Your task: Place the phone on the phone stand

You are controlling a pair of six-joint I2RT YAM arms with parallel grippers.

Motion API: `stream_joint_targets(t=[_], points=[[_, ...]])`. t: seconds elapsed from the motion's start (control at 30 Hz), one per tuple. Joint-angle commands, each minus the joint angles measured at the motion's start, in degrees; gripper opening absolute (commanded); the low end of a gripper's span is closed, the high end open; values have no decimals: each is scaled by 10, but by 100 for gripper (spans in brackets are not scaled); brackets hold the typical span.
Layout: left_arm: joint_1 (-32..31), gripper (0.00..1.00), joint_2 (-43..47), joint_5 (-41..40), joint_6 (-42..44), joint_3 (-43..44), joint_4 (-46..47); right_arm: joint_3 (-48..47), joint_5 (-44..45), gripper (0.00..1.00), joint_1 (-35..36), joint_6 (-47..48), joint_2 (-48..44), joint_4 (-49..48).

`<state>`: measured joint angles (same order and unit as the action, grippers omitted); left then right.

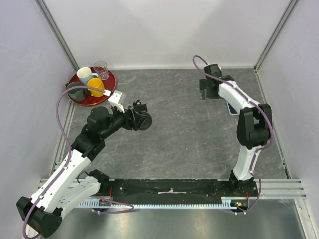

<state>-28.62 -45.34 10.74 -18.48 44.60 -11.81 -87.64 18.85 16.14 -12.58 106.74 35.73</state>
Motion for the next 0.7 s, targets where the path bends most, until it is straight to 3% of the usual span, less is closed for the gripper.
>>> stream_joint_targets(t=[0.0, 0.17, 0.43, 0.67], points=[[2, 72, -14, 36, -13, -4, 30, -83, 52, 98, -77, 102, 79, 123], [-6, 71, -40, 56, -14, 5, 26, -135, 33, 98, -133, 156, 134, 114], [-77, 70, -51, -9, 21, 20, -13, -149, -32, 98, -159, 236, 185, 76], [-112, 70, -68, -12, 24, 22, -15, -145, -54, 98, -204, 266, 210, 57]])
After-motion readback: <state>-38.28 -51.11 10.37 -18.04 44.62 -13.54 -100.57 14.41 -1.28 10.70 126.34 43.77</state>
